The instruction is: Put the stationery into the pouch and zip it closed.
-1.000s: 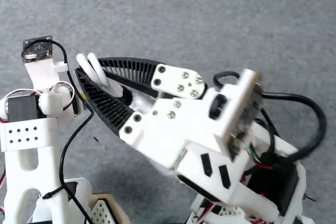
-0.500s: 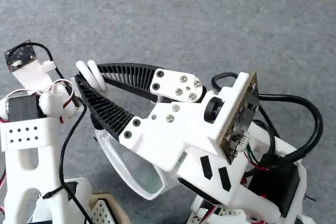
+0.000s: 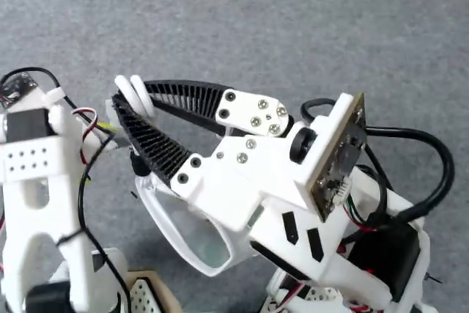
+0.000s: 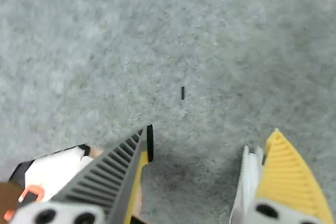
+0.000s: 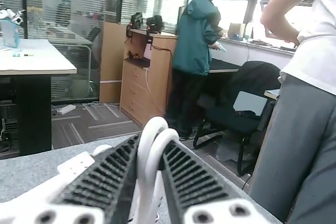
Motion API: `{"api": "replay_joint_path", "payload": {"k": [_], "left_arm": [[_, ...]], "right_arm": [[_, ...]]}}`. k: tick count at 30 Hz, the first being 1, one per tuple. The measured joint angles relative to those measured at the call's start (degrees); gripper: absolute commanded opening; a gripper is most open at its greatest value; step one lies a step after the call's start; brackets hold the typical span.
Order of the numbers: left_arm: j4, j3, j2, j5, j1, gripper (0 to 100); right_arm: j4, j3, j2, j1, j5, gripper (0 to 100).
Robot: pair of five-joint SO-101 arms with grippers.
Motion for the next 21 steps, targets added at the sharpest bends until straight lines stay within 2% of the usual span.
{"api": "replay_joint_path", "payload": {"k": [5,9,17,19,21], "left_arm": [[0.0,-0.1,9.0,0.4,-0.6,35],[0.1,-2.0,14.0,0.4,2.5,35],[0.1,-7.9,12.4,0.2,8.0,35],[0.1,-8.7,10.5,-2.5,8.0,35],[0.1,-9.8,8.8,-10.4,7.8,34]], "right_arm": [[0.0,0.0,0.0,0.6,0.0,1.1],[0.0,0.0,0.0,1.1,0.0,1.1],[0.0,0.0,0.0,4.9,0.0,1.1],[0.0,0.0,0.0,4.9,0.0,1.1],[0.0,0.0,0.0,4.9,0.0,1.1]]}}
